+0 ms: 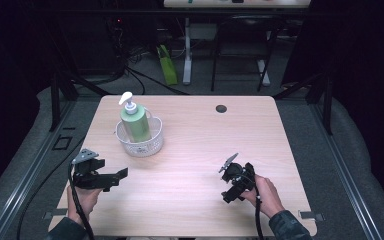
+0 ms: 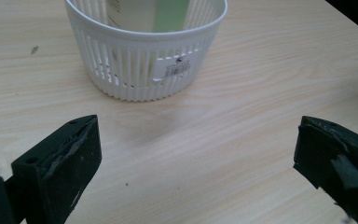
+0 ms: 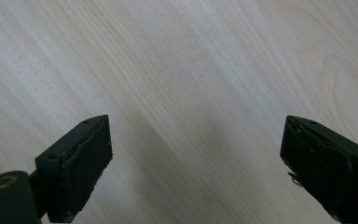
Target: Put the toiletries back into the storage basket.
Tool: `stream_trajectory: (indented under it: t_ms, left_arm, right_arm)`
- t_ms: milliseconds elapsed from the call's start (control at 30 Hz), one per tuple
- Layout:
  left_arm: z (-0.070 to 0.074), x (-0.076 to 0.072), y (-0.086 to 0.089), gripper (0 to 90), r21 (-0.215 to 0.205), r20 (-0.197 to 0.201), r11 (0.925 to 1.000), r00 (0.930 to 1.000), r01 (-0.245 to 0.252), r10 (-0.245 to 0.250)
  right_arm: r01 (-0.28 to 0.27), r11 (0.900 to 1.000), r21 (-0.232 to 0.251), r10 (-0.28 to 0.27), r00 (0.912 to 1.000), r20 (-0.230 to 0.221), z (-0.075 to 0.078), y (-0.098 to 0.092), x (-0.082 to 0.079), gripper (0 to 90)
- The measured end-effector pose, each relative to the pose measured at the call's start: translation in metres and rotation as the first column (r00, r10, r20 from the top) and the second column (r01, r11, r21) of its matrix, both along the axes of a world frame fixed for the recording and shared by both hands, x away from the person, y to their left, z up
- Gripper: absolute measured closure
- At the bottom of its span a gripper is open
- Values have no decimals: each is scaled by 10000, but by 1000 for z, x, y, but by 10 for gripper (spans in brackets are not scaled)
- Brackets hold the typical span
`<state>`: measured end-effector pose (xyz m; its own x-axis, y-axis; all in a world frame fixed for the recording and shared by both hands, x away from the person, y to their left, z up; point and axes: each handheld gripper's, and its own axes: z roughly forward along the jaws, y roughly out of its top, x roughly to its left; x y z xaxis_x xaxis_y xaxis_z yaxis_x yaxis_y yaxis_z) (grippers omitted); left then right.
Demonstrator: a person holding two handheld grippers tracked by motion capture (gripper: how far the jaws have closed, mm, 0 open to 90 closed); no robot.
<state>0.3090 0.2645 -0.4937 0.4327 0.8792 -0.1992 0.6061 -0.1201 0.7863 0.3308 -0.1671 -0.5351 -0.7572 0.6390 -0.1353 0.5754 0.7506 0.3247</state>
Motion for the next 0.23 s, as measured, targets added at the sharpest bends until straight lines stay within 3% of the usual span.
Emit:
stream_trajectory:
  t_ms: [67,233]
  left_arm:
    - [-2,2,1,6,-40,84,9999,9999,-96,96]
    - [-13,6,4,6,-186,-312,9997,9994,-156,150]
  right_arm:
    - [-5,10000,-2,5,10000,-37,0,0,0,85]
    - [-48,9999,-156,48,10000,12,-1,1,1,85]
